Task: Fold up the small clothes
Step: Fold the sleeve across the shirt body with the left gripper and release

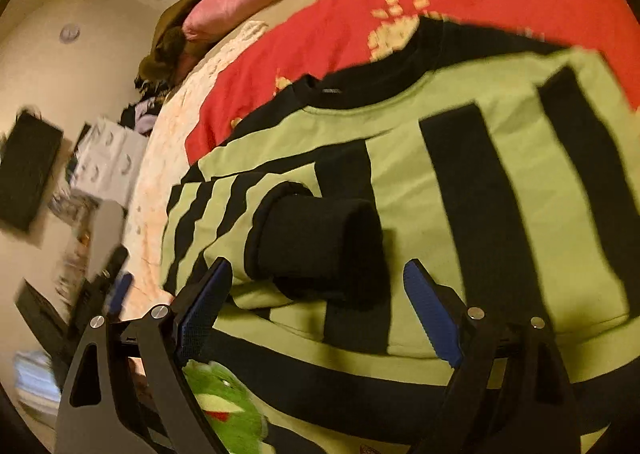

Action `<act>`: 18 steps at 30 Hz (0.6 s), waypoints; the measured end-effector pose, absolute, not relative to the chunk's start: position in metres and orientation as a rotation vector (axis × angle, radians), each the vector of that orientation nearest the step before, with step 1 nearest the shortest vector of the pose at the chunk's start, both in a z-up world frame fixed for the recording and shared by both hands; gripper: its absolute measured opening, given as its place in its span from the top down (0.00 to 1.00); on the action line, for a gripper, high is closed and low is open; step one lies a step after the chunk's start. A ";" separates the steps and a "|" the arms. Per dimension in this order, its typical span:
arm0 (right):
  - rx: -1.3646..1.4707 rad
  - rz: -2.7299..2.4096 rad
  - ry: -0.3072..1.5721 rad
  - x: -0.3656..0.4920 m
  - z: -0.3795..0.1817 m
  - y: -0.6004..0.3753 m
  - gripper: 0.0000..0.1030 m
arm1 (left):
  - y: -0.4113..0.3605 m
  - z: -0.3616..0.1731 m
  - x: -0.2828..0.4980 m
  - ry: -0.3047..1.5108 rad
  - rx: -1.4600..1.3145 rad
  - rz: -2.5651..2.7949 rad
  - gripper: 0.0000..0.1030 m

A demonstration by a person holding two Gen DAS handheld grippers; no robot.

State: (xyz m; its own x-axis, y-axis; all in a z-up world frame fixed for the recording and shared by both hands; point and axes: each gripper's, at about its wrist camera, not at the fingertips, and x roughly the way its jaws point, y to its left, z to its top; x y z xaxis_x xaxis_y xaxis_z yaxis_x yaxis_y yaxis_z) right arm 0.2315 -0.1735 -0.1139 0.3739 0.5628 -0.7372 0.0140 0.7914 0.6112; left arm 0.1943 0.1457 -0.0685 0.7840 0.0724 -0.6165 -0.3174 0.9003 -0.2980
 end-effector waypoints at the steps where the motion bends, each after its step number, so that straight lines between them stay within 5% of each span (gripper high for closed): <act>1: 0.610 0.381 1.160 0.234 -0.118 -0.173 0.16 | 0.145 -0.070 0.196 0.639 -0.408 0.213 0.40; 9: 0.753 0.405 1.166 0.245 -0.130 -0.170 0.16 | 0.144 -0.074 0.197 0.641 -0.402 0.210 0.40; 11: 0.717 0.419 1.149 0.245 -0.127 -0.165 0.42 | 0.144 -0.075 0.198 0.645 -0.408 0.212 0.40; 18: 0.576 0.466 1.075 0.238 -0.105 -0.153 0.60 | 0.152 -0.076 0.196 0.634 -0.434 0.229 0.40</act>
